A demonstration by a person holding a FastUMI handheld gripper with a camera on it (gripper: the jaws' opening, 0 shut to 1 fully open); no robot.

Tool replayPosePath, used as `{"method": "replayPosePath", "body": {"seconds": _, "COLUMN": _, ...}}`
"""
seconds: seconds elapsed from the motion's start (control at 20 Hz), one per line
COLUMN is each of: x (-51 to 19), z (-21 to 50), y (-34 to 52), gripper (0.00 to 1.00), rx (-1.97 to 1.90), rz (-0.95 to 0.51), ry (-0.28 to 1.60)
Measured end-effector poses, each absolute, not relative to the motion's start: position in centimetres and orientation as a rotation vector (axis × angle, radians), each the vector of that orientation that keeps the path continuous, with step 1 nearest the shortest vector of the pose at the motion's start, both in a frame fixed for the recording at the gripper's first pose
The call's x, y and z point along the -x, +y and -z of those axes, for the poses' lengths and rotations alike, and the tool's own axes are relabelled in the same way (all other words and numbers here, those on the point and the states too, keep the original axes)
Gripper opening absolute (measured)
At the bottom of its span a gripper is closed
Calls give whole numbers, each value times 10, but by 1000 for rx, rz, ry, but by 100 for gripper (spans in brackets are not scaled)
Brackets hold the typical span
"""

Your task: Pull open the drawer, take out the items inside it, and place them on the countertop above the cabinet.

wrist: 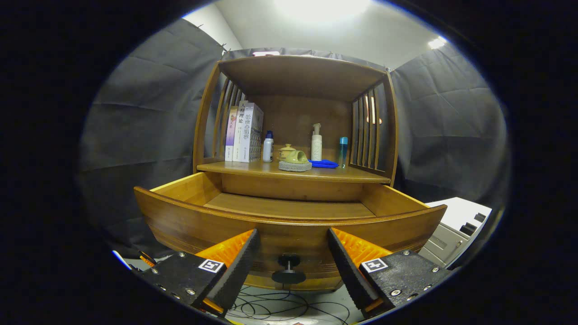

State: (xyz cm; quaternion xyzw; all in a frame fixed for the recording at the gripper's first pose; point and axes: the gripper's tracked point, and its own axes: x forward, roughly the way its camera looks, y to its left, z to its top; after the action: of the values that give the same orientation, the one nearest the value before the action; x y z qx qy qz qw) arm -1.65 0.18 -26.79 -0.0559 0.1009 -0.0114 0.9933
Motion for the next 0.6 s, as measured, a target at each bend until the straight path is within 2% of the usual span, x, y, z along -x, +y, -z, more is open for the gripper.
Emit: {"method": "replayPosePath", "body": {"seconds": 0.6, "x": -73, "z": 268, "y": -2, "gripper": 95, "rx": 106, "rz": 27, "ry": 239}}
